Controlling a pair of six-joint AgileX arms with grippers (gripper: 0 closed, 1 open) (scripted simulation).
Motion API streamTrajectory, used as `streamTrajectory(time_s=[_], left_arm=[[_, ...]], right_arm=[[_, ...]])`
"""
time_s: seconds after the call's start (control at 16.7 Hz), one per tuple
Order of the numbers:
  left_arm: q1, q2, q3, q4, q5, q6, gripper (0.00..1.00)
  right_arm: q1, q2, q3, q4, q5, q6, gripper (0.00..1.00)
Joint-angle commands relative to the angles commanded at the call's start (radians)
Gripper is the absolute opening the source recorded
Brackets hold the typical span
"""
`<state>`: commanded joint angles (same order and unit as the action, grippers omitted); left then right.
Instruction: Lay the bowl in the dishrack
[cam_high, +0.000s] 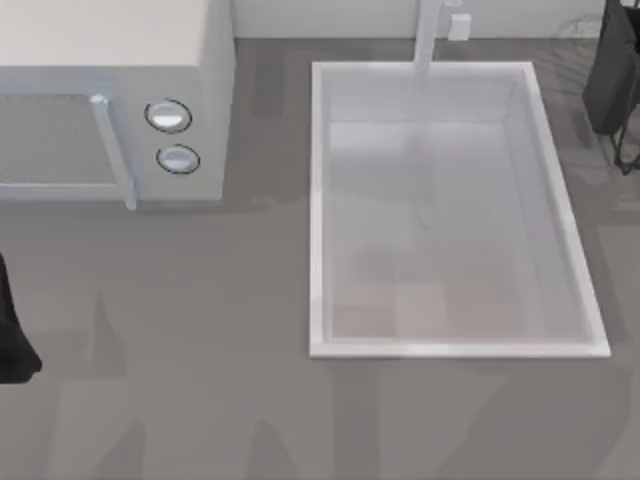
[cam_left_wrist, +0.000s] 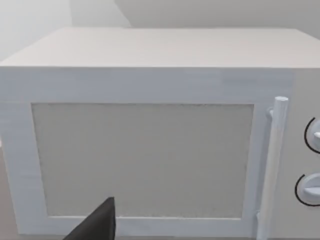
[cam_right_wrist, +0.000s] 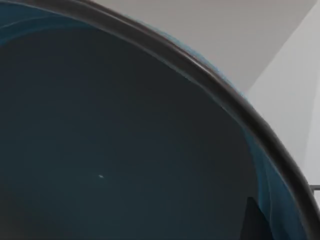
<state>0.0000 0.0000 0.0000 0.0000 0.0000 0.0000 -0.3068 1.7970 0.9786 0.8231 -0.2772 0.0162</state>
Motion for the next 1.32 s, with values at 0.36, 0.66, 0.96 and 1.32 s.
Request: streamTrajectory(time_s=[0.36, 0.66, 0.96, 1.32], left_arm=[[0.000, 0.000, 0.000, 0.000, 0.000, 0.000, 1.00], [0.000, 0.000, 0.000, 0.000, 0.000, 0.000, 1.00], [0.000, 0.000, 0.000, 0.000, 0.000, 0.000, 1.00], [0.000, 0.000, 0.000, 0.000, 0.000, 0.000, 1.00]], right_arm=[[0.000, 0.000, 0.000, 0.000, 0.000, 0.000, 0.23], [0.000, 0.000, 0.000, 0.000, 0.000, 0.000, 0.60], [0.000, 0.000, 0.000, 0.000, 0.000, 0.000, 0.98], [0.000, 0.000, 0.000, 0.000, 0.000, 0.000, 1.00]])
